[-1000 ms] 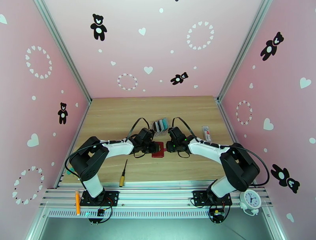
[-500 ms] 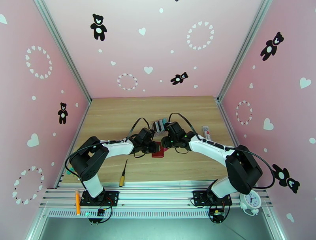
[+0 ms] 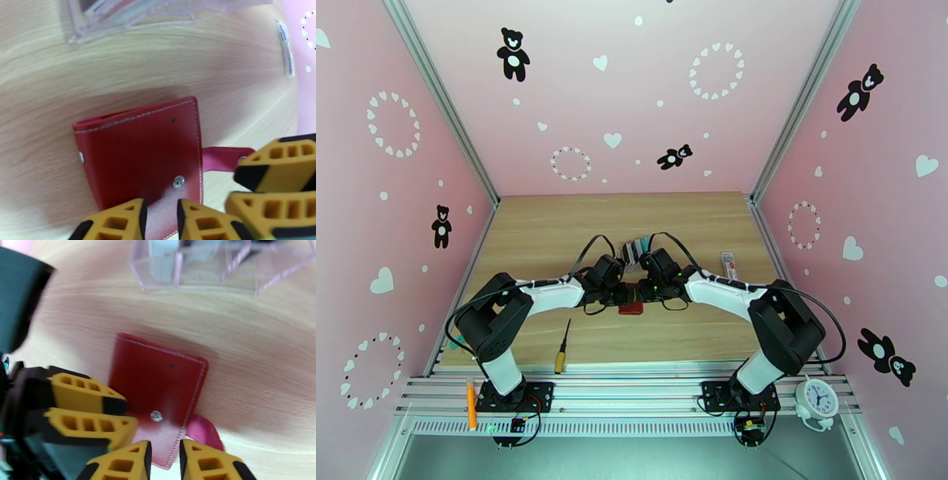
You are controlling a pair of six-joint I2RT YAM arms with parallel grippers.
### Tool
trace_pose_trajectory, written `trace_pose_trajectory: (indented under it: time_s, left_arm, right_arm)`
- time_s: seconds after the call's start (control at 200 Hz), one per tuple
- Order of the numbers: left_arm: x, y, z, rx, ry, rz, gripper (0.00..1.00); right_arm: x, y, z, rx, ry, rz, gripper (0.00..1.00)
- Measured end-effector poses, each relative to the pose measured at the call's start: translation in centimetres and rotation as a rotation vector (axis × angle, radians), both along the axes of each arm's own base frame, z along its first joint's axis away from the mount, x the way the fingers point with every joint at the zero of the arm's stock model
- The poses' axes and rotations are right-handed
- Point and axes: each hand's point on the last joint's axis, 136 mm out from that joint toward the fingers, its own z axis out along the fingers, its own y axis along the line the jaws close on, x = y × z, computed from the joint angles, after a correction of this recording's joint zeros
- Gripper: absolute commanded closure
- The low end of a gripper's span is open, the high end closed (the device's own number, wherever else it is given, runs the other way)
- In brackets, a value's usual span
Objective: Put the credit cards into the card holder
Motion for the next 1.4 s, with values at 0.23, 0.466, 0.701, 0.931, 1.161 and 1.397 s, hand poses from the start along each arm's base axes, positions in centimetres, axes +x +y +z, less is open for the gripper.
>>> trace_pose_trajectory:
  time_s: [0.23,0.466,0.701,0.931,1.161,1.397]
  left_arm:
    - [0.1,0.4,0.3,0.03,-0.009,0.0,0.69]
    - [0.5,0.6,1.7,0.037,-0.043,-0.001,0.68]
    - [0.5,1.3,2.5,0.063,-0.067,0.003,0.65]
    - [0.4,2.1,2.1,0.094,-0.065,0.018,0.68]
    - [-0.2,2.9,1.0,0.118,-0.042,0.023,0.78]
    - [-0.5,3.1,0.7,0.125,-0.034,0.023,0.82]
  right_arm:
    - [0.1,-0.3,-1.0,0.017,0.02,-0.013,0.72]
    - [-0.2,0.1,-1.4,0.049,0.037,-0.006,0.62]
    - [-0.2,0.8,-1.1,0.09,0.034,0.01,0.61]
    - [-0.1,1.1,-1.2,0.11,0.041,0.015,0.61]
    - [0.0,0.9,-1.8,0.133,0.063,-0.002,0.6]
    - [0.2,1.2,-1.8,0.16,0.07,-0.007,0.6]
